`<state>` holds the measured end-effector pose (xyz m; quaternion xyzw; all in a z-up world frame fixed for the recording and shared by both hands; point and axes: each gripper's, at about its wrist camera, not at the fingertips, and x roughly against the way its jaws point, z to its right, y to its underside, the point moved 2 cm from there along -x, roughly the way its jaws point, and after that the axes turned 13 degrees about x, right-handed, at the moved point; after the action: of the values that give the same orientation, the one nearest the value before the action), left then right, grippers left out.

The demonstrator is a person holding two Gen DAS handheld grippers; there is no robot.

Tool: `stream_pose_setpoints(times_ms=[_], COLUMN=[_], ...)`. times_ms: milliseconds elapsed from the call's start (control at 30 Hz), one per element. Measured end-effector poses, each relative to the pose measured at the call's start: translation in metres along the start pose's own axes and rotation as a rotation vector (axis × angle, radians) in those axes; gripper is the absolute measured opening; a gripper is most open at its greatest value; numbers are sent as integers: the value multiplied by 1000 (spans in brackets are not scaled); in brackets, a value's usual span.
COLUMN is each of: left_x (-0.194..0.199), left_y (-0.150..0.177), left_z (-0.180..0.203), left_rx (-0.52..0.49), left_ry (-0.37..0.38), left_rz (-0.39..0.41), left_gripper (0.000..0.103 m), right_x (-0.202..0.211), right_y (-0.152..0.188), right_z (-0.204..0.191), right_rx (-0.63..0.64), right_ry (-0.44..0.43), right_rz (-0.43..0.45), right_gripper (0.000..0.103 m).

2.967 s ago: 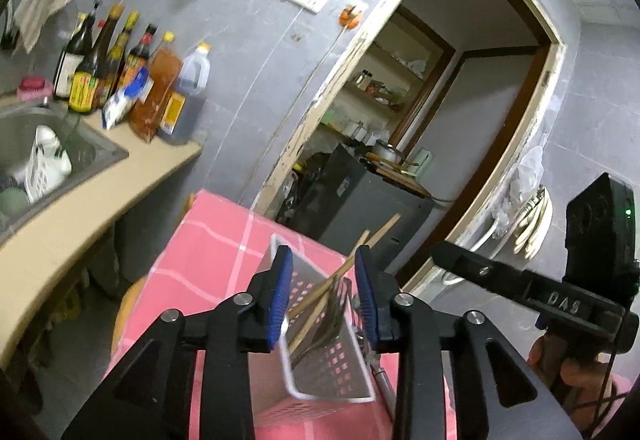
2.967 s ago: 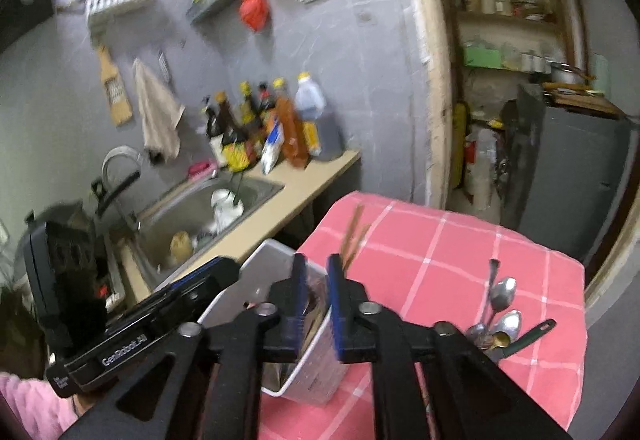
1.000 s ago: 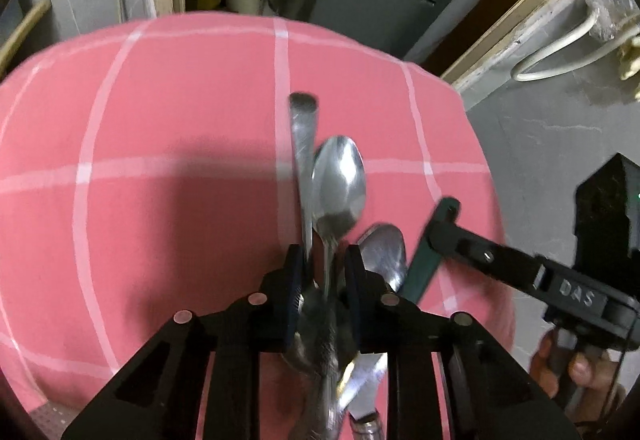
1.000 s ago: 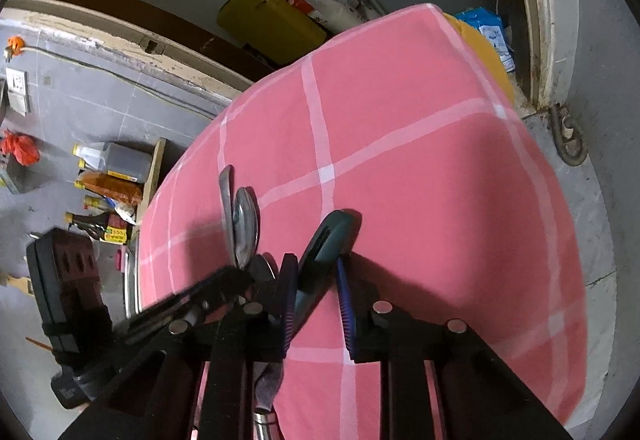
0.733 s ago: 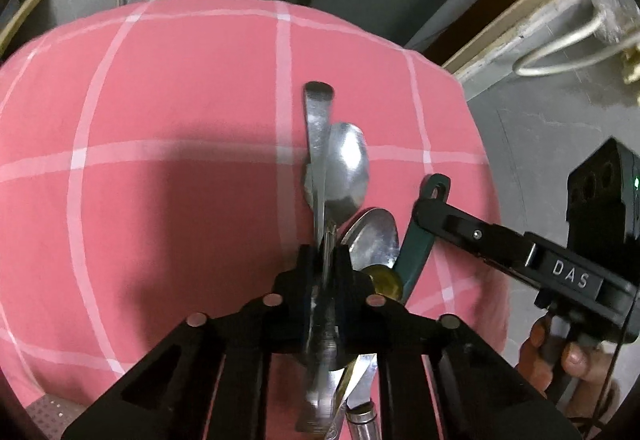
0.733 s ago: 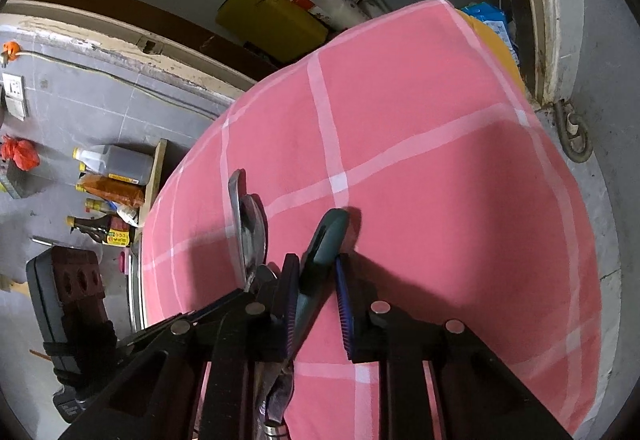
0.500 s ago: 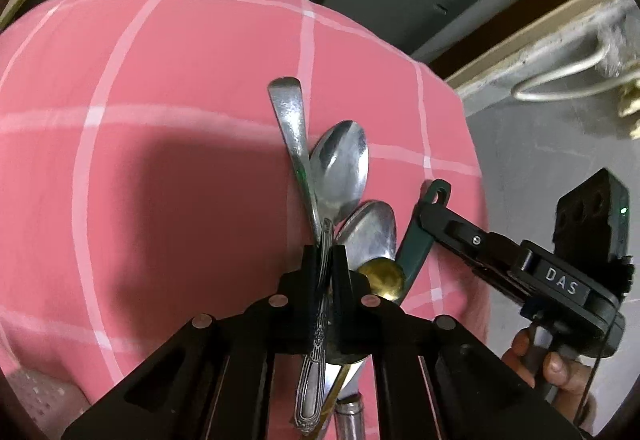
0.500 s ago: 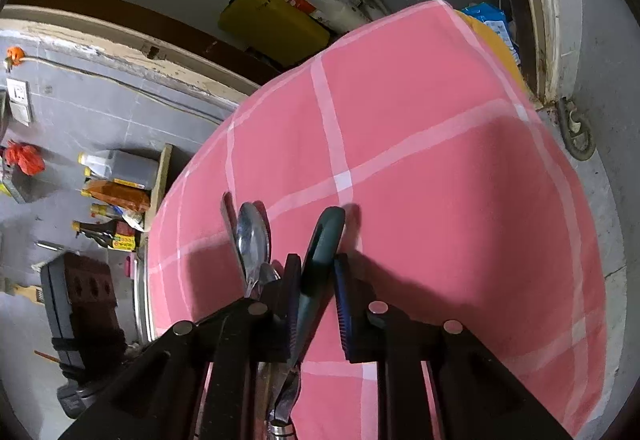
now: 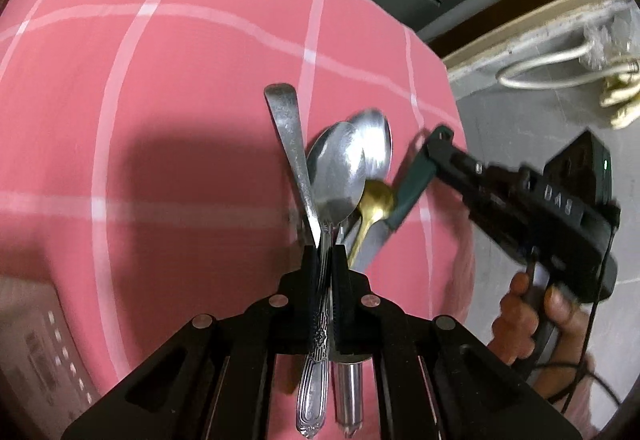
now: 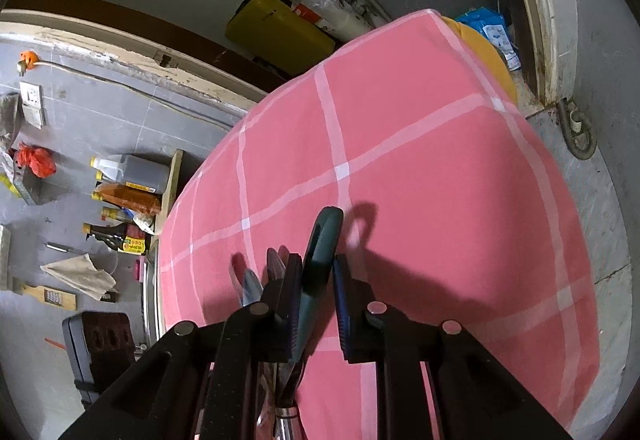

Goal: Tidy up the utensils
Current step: 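Close the right tool on the green-handled knife while the left tool grasps a metal spoon, then lift the knife with the right tool while the left tool carries the spoon toward the holder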

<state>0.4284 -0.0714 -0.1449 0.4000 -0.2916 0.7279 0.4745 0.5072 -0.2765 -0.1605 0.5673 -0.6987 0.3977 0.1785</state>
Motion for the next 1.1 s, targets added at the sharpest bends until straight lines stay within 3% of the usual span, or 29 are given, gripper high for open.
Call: stream_pose_setpoints(times_ms=[133,367,433,533,767,1100], left_x=[11,20,27,33,51,114], left_y=[13,20,23,27,43,68], left_z=[-5,-20,-21,-17,-17,18], left_rx=[-26,-8,-12,-21,-73,-155], left_ry=[-30,21,21,82,91,237], left_rz=[35,29,55,94,191,464], left_gripper=[4,4,4,4,3,3], right_x=[4,26,36,52,76,122], right_y=[1,5,6,8,17,33], right_z=[-3,-26,-32,-42,-64,-109], right_rx=[14,111,137,181,276,430], right_ry=[-1,26,36,53,90,164], right_rz=[12,83,114,162,221,342], right_gripper=[15,14,14,13,13,12])
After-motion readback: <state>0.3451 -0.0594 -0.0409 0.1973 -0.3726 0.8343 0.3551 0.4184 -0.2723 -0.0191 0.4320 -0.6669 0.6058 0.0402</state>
